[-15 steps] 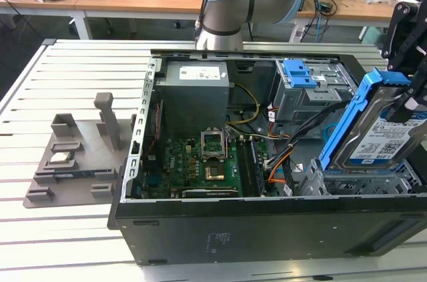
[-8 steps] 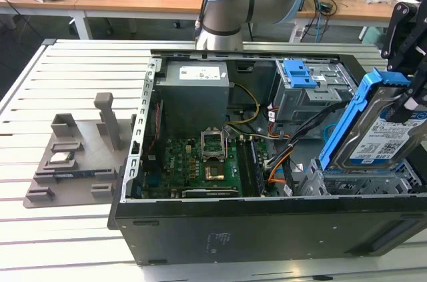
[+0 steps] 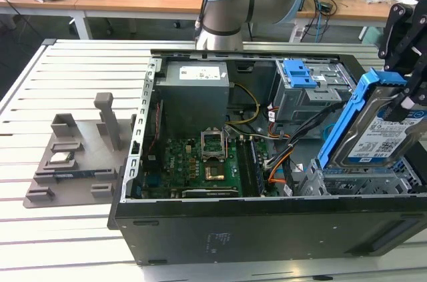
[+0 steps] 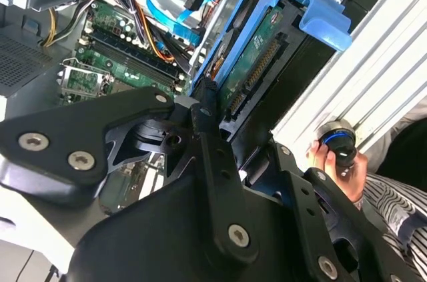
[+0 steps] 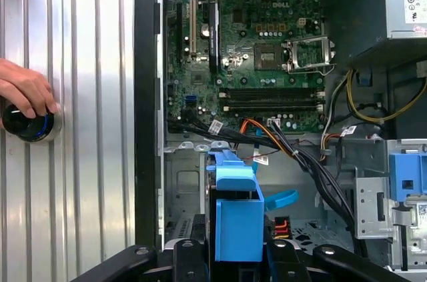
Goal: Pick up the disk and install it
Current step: 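Insert the disk into the insertion slot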
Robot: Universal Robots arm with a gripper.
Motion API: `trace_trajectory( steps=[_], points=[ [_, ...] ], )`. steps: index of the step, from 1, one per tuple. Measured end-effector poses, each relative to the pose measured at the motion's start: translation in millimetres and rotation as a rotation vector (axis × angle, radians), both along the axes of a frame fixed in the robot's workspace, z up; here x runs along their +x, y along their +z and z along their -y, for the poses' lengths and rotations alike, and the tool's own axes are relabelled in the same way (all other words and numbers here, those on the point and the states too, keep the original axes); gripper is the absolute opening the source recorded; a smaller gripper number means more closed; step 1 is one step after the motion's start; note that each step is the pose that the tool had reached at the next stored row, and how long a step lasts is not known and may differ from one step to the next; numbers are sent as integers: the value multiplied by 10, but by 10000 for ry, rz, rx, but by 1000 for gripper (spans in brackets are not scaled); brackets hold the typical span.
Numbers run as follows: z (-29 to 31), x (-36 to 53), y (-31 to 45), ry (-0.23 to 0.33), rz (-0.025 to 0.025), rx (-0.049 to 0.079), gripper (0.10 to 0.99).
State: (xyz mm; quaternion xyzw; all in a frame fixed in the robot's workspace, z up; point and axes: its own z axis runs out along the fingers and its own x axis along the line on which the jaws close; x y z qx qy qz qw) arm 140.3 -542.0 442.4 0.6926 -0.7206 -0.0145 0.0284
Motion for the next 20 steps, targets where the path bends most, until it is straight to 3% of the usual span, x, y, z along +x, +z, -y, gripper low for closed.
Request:
trace_trajectory(
  steps=[4, 11, 20],
  points=[
    [-2, 9, -47, 17, 0, -2, 361],
    [-2, 10, -275, 47, 0, -3, 361],
    [-2, 10, -460, 62, 0, -2, 361]
  ],
)
